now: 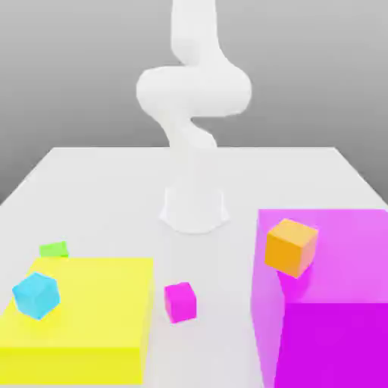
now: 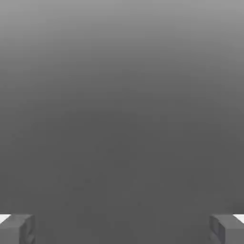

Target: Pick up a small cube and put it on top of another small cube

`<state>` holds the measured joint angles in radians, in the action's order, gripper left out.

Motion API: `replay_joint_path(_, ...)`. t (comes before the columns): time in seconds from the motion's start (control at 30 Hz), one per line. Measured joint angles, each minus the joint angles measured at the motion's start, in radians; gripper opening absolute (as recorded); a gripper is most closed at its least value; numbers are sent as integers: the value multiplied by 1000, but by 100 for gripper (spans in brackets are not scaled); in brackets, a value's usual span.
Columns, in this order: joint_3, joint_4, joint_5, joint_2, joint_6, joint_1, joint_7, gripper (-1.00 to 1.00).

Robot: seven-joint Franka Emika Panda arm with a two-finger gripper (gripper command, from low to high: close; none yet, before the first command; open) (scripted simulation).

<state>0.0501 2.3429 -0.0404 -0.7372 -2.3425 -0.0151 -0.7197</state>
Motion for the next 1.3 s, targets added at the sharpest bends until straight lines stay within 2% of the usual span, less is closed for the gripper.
replay_joint_path(0.33, 239, 172, -127, 241, -168, -72, 351, 0)
replay_joint_path(0.63, 492, 325, -176, 455, -321, -127, 707, 0)
replay_joint_path(0.8, 633, 412, -134, 587, -412, -147, 955, 0)
replay_joint_path(0.93, 705, 482, 6, 711, -486, -179, 1228, 0)
replay_joint_path(0.97, 683, 487, 90, 752, -509, -216, 1308, 0)
replay_joint_path(1.07, 482, 468, 351, 873, -580, -338, 1516, 0)
replay_joint_path(1.17, 251, 439, 530, 979, -656, -527, 1653, 0)
replay_joint_path(1.2, 191, 430, 572, 1008, -678, -577, 1686, -100)
replay_joint_path(1.3, 191, 430, 572, 1008, -677, -577, 1686, -100)
